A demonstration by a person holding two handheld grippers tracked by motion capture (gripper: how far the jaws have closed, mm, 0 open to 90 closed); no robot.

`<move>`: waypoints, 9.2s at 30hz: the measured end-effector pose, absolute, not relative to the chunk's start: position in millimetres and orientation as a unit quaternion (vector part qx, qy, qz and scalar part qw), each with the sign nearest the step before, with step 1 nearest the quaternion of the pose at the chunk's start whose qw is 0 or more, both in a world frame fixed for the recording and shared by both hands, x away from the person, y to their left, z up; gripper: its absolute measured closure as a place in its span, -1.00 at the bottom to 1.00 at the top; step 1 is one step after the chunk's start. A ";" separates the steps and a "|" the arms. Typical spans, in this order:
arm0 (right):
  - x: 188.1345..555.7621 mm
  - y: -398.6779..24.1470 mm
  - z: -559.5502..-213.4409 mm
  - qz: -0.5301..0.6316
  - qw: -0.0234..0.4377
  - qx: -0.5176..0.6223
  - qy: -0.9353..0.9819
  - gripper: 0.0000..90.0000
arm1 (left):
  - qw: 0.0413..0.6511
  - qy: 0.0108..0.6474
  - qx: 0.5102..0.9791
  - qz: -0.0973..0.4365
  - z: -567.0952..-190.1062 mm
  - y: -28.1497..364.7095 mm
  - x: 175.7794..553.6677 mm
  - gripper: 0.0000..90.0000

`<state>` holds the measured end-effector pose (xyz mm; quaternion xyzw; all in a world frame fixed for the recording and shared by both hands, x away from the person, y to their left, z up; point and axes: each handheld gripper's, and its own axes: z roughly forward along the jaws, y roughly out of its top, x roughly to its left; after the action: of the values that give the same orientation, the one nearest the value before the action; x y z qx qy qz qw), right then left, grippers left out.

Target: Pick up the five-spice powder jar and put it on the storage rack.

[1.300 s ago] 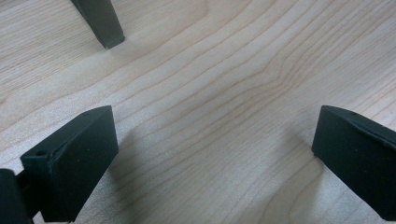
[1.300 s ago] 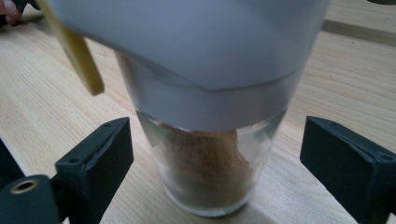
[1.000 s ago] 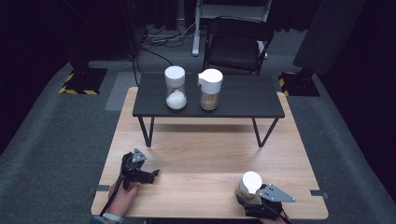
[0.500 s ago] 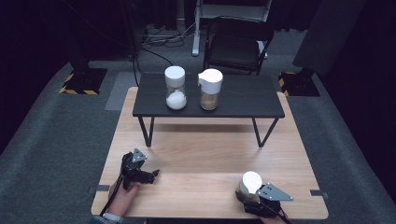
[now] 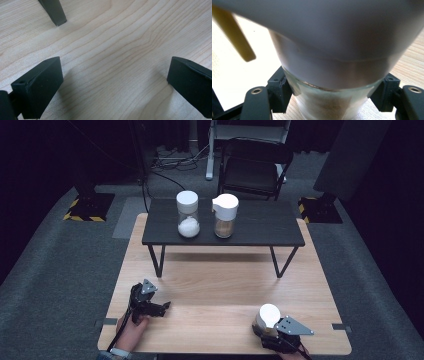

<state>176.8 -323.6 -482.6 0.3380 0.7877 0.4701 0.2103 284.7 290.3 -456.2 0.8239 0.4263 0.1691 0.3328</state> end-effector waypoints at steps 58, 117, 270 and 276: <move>230.7 -355.2 -344.3 0.482 0.220 0.315 0.787 -0.32 | 0.332 0.436 0.819 0.171 -456.4 281.9 287.4 -1.00; 341.2 -313.2 -242.8 0.481 0.223 0.317 0.787 -0.32 | 0.330 0.441 0.816 0.173 -455.9 278.3 288.5 -1.00; 283.9 -365.0 -396.5 0.464 0.172 0.341 0.799 -0.98 | 0.330 0.442 0.816 0.173 -456.0 278.1 288.4 -1.00; 283.2 -365.5 -404.8 0.456 0.167 0.346 0.802 -0.98 | 0.331 0.441 0.816 0.174 -456.2 278.2 288.4 -1.00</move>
<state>283.2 -365.5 -404.8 0.3464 0.8025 0.4564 0.1667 288.4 278.2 -456.2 0.8160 0.4410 0.1742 0.3307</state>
